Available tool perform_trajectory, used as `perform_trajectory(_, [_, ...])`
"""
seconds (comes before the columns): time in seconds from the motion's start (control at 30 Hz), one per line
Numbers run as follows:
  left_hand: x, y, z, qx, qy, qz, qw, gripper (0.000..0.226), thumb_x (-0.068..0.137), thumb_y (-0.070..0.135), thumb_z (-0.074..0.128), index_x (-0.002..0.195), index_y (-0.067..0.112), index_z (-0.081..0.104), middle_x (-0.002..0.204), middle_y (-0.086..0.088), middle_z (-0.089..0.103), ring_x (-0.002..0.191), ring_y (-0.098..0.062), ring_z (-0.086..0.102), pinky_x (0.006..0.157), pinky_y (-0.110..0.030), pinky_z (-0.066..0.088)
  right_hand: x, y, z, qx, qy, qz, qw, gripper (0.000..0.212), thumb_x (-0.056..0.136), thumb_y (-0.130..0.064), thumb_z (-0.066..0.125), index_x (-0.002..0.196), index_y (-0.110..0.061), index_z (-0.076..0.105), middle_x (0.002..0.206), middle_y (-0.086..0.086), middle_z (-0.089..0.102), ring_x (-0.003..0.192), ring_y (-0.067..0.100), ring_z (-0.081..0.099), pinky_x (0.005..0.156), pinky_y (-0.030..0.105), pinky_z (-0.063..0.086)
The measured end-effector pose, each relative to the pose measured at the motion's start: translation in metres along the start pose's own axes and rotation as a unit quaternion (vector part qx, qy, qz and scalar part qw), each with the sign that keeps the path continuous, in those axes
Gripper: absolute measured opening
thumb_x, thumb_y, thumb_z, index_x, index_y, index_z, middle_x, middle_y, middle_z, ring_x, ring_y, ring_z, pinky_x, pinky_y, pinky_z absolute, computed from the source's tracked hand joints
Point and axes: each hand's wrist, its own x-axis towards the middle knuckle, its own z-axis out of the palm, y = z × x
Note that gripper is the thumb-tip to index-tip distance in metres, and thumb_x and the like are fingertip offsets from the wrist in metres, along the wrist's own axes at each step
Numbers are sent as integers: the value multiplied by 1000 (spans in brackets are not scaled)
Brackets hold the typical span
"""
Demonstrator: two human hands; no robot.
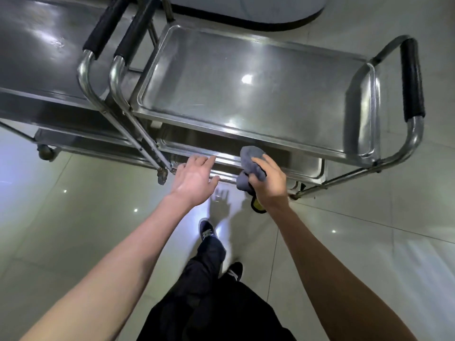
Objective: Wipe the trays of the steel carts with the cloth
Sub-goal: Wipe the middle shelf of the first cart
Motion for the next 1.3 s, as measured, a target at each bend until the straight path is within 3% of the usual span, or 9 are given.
perform_trajectory(0.17, [-29,-12,10,4,-14,-9,1000,61,101,46,43,156,24,28,157,0,36,150,-23,20,117,-45,27,-23,1,12,7,-11,76,997,43,87,-12,65,129,-22,66,153,4,44,139,15,42,108,13,24])
perform_trajectory(0.27, [-39,-26,16,-3,-16,-9,1000,59,101,45,44,154,24,33,157,2,37,150,-22,20,118,-44,26,-37,3,25,-18,12,44,999,40,85,-4,67,124,-11,69,145,14,52,137,22,46,112,22,31])
perform_trajectory(0.37, [-46,-49,26,-16,-13,-14,1000,56,100,44,48,151,23,38,155,1,37,148,-21,21,115,-44,28,-45,7,46,-75,39,-32,996,27,81,7,68,108,3,71,117,20,66,109,24,61,90,28,46])
perform_trajectory(0.43, [-46,-71,36,-25,-13,-19,999,55,99,43,51,150,24,40,155,2,38,148,-21,23,114,-44,31,-43,11,62,-101,2,-36,994,17,82,8,64,95,-2,69,103,4,68,89,11,60,71,35,49])
perform_trajectory(0.57, [-34,-124,62,-24,-48,-13,998,58,99,47,47,152,24,38,158,0,36,148,-21,25,115,-41,31,-45,29,112,-127,-28,55,990,38,90,-11,64,127,-17,64,142,-3,54,125,18,53,106,36,43])
perform_trajectory(0.73, [-10,-181,95,-36,-26,34,998,55,96,39,59,146,19,48,149,-6,49,141,-28,39,102,-47,42,-40,46,179,-104,-18,90,990,46,87,-9,65,131,-22,62,145,-5,52,128,18,51,111,38,42])
perform_trajectory(0.93, [39,-221,148,-44,-7,79,996,54,96,37,61,145,17,51,147,-7,51,140,-30,41,104,-48,40,-10,93,240,-78,27,102,991,46,85,-14,63,128,-28,63,141,-14,54,122,9,53,102,19,40])
perform_trajectory(1.13, [110,-251,214,17,7,100,995,55,97,41,54,148,22,46,150,-3,48,139,-28,42,108,-45,40,44,158,283,-81,54,83,992,47,83,-22,67,128,-35,63,139,-13,57,118,13,58,101,31,48])
perform_trajectory(1.3, [170,-269,251,26,54,91,994,56,98,40,52,150,21,44,154,-5,43,145,-26,35,114,-47,33,89,183,318,-42,117,-5,992,39,81,-12,71,115,-32,65,111,-30,60,102,-3,61,79,0,39])
